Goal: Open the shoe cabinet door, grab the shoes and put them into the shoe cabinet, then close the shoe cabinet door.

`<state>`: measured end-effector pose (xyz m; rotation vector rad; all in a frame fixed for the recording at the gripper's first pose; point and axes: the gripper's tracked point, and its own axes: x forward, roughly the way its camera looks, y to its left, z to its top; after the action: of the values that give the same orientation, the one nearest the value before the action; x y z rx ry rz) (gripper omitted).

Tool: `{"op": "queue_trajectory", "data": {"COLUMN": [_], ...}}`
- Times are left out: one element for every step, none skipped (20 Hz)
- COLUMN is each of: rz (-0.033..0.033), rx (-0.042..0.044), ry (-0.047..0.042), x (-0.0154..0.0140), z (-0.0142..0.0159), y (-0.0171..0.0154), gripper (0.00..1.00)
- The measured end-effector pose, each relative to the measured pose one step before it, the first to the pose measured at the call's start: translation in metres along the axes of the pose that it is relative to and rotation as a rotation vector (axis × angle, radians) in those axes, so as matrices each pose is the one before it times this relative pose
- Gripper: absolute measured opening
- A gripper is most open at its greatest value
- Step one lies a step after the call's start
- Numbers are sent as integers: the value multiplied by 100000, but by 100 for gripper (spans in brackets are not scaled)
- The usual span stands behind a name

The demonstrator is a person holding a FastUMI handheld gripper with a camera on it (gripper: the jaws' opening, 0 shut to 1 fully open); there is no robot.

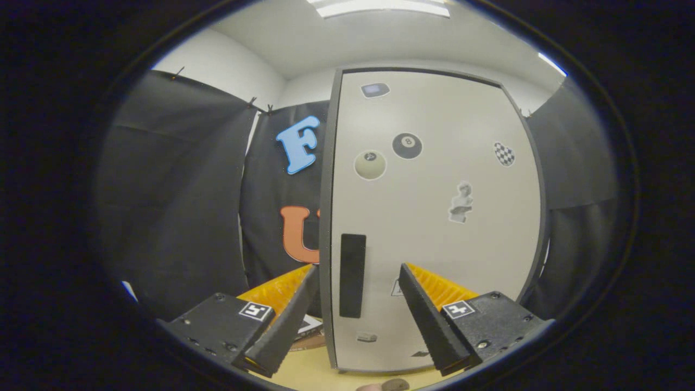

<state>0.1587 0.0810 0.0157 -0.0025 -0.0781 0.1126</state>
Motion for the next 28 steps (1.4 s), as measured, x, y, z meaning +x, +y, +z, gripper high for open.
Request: {"op": "queue_trajectory", "data": {"rz": [212, -35, -1072, 514, 414, -1796, -286, 628, -1129, -483, -2892, -3028, -2797, -2375, -1649, 548, 1906, 1988, 1953, 1665, 1651, 1792, 1758, 2324, 2384, 2012, 1447, 1616], "rx": [933, 765, 1106, 1155, 1050, 1578, 1064, 829, -922, -1954, -3162, -2903, -2458, -2365, -1818, 1051, 4274, 4635, 1793, 1266, -128, 396, 194, -645, 703, 472, -661, -975], "ry": [931, 1849, 1402, 812, 1446, 410, 582, 1165, -128, -374, 736, 824, 2583, -87, 2107, 426, 2006, 174, -115, 606, 765, 184, 221, 549, -161, -390, 323, 260], "x": [932, 1124, 682, 817, 647, 603, 502, 577, -301, 417, 83, 359, -6, 104, 54, -184, 612, -347, -388, -154, -371, -410, -280, -513, -1003, -987, -426, -445], "z": [-219, -325, -311, -171, -364, -144, -194, -352, -91, 348, -279, -137, -555, 42, -255, -147, -687, 107, 130, -209, 96, -6, -8, -48, -75, 43, 38, -50], "y": [157, 22, -255, 75, 19, -456, -7, 152, 61, 248, -147, -266, -161, -171, -142, 96, 350, -71, 4, 36, 58, -5, -61, 24, 329, 162, -56, -170], "gripper": [99, 99, 99, 99, 99, 99, 99, 99, 98, 98, 97, 97, 92, 86, 77, 68, 60, 51, 42, 34, 30, 29, 29, 28, 28, 28, 28, 28]}}
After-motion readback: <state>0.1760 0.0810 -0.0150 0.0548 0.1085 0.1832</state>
